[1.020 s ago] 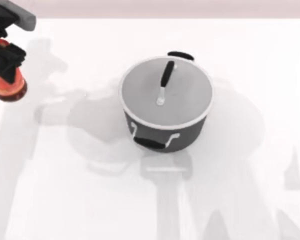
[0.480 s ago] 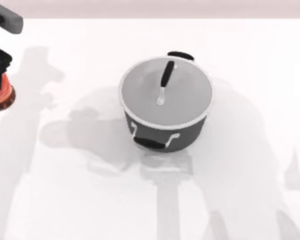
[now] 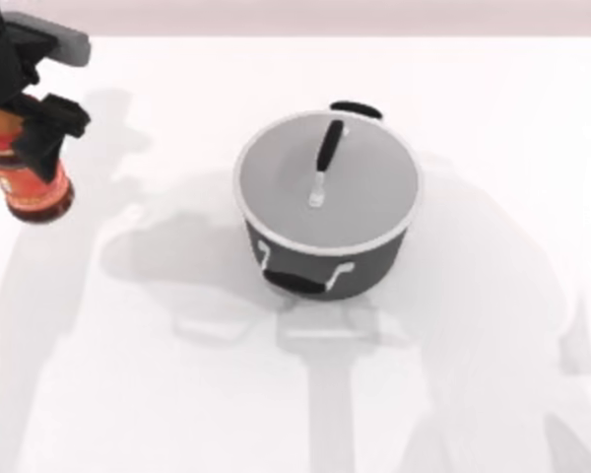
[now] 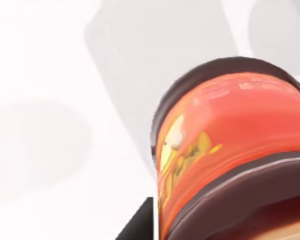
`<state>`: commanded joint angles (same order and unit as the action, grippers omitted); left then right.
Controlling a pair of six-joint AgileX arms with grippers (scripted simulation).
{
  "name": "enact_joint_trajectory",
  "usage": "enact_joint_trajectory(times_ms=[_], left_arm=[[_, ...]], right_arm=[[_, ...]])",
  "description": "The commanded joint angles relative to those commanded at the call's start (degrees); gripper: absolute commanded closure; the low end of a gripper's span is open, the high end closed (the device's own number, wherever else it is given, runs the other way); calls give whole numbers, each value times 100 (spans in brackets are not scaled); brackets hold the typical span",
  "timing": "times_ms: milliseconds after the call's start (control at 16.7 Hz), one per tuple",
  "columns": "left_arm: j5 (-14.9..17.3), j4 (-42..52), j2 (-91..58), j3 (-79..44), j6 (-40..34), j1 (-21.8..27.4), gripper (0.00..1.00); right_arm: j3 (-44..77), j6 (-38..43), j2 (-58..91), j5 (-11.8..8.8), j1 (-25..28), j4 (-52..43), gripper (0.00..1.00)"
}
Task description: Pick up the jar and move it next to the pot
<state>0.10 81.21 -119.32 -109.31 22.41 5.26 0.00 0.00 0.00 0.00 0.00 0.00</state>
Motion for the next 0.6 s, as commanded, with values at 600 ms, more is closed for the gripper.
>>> enact_joint_trajectory(times_ms=[600], left_arm=[[-33,-456,-563,-235,-3743,1102,100]], right_arm=[[0,0,0,0,0,0,0]])
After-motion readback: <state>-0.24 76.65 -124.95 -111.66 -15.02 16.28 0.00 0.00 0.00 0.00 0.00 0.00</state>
